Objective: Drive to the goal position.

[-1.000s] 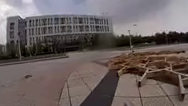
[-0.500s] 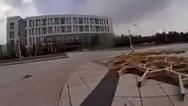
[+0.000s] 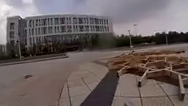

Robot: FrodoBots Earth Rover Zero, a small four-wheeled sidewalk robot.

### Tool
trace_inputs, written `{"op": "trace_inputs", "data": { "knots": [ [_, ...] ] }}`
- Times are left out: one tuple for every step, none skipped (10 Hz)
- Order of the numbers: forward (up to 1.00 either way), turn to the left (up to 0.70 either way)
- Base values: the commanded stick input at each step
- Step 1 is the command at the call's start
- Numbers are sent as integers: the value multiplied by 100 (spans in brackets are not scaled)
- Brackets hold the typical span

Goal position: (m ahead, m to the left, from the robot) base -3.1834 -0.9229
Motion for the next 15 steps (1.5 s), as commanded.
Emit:
{"op": "trace_inputs", "data": {
  "knots": [
    [4, 0],
    [4, 0],
    [4, 0],
    [4, 0],
    [4, 0],
    [4, 0],
    [4, 0],
    [4, 0],
    [4, 0],
    [4, 0],
    [4, 0],
    [4, 0],
    [4, 0],
    [4, 0],
    [4, 0]
  ]
}}
